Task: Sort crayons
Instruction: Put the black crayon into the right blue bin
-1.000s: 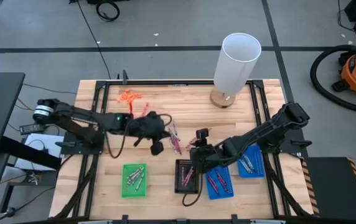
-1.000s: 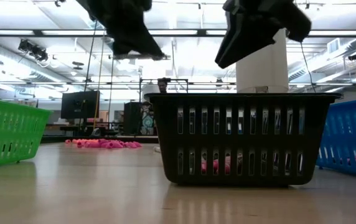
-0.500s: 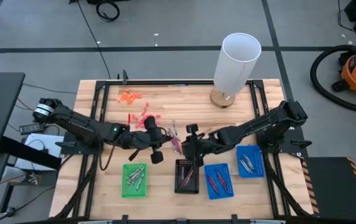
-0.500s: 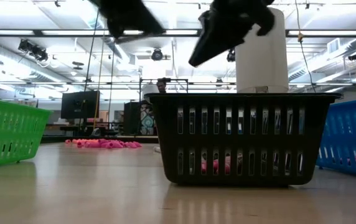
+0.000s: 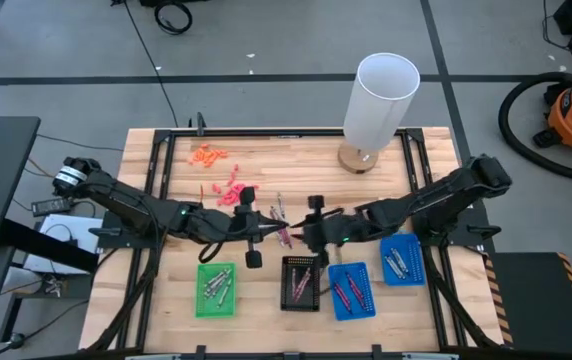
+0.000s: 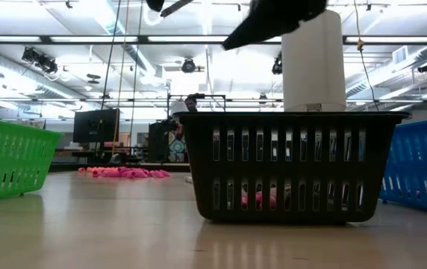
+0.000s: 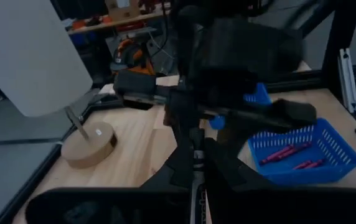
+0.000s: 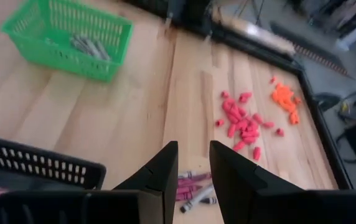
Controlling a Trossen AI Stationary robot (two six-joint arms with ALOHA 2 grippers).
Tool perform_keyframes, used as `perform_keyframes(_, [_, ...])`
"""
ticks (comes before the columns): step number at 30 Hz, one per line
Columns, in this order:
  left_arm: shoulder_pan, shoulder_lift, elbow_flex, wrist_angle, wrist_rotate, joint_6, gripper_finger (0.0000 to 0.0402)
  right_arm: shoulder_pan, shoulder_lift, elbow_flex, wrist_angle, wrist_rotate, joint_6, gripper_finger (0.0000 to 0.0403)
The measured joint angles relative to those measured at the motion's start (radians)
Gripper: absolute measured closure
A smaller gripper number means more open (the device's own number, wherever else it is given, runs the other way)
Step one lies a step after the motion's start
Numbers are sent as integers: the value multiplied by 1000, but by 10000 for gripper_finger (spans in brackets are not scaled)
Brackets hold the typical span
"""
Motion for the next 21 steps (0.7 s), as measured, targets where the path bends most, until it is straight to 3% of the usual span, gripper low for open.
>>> perform_keyframes(6, [-11, 17, 0, 152, 6, 90, 381, -12, -133, -247, 461, -70, -32, 302])
perform_keyframes(10, [9, 62, 0, 281, 36, 143, 381, -25, -153, -338, 652, -87, -15, 302])
perform_keyframes(21, [83, 209, 0, 599, 180, 227, 381, -34, -126, -353, 729, -107, 20, 302])
